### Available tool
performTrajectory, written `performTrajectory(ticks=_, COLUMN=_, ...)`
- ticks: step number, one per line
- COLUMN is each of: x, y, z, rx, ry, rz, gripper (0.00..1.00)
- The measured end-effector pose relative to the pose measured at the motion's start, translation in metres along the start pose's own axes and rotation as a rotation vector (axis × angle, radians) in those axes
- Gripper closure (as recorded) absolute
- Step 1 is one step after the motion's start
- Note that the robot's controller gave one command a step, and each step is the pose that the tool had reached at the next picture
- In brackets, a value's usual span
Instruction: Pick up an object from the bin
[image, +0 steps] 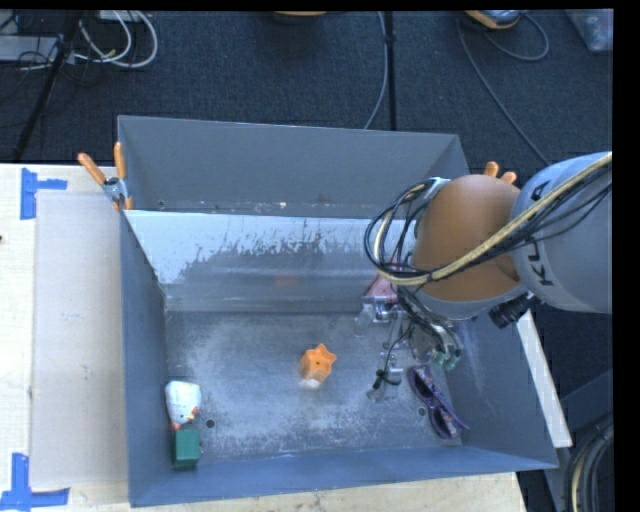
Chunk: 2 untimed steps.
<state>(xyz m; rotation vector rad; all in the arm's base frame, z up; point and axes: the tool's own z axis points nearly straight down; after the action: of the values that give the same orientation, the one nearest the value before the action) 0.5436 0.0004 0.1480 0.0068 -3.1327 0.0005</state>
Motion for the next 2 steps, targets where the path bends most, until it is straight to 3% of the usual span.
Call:
performTrajectory(ticks=1, x=-0.001, y=0.0, z=-0.004, rx=0.0, ry=-0.007, rz=0.0, gripper=0.0)
performTrajectory(ticks=2, x=-0.018, y=0.053, z=0.064, rx=0.0, ry=-0.005, rz=-0.056, gripper=0.0)
